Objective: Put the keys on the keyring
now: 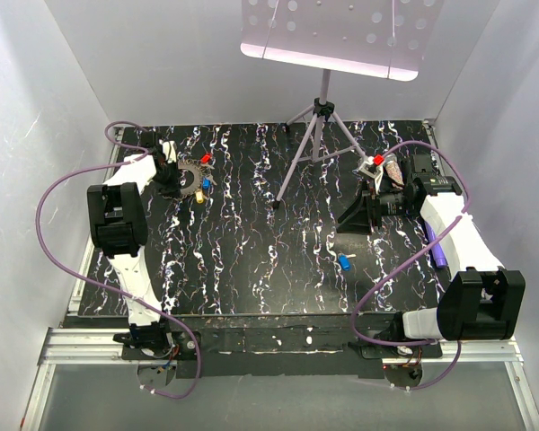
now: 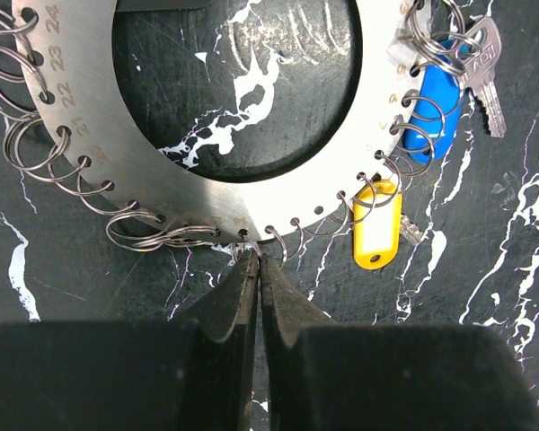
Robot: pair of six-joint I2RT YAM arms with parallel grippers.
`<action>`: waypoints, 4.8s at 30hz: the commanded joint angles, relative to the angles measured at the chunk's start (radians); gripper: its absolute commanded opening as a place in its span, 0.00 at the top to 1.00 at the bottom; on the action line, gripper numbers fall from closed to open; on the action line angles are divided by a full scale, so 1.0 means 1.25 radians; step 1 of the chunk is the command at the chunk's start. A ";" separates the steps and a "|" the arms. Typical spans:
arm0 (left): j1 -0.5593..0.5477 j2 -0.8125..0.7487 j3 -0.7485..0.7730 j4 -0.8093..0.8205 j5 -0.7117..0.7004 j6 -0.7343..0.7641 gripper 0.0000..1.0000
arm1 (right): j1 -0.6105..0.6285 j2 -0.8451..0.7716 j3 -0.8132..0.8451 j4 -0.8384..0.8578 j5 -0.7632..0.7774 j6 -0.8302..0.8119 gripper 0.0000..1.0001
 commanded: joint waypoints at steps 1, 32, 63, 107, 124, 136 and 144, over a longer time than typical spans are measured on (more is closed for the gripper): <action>0.006 -0.066 -0.012 0.000 -0.017 0.005 0.97 | -0.003 -0.021 0.028 -0.006 -0.026 -0.015 0.44; 0.000 -0.060 -0.009 -0.001 -0.084 0.083 0.83 | -0.002 -0.025 0.027 -0.011 -0.036 -0.022 0.44; -0.015 -0.147 -0.061 0.052 -0.107 0.133 0.78 | -0.002 -0.029 0.027 -0.016 -0.040 -0.028 0.43; -0.116 -0.072 -0.101 0.116 -0.347 0.252 0.75 | -0.003 -0.029 0.029 -0.028 -0.043 -0.039 0.43; -0.120 -0.045 -0.081 0.120 -0.368 0.256 0.75 | -0.002 -0.025 0.032 -0.035 -0.043 -0.047 0.43; -0.120 -0.035 -0.081 0.130 -0.371 0.263 0.76 | -0.002 -0.025 0.032 -0.037 -0.045 -0.049 0.43; -0.120 -0.024 -0.083 0.133 -0.373 0.264 0.76 | -0.002 -0.025 0.033 -0.038 -0.043 -0.050 0.43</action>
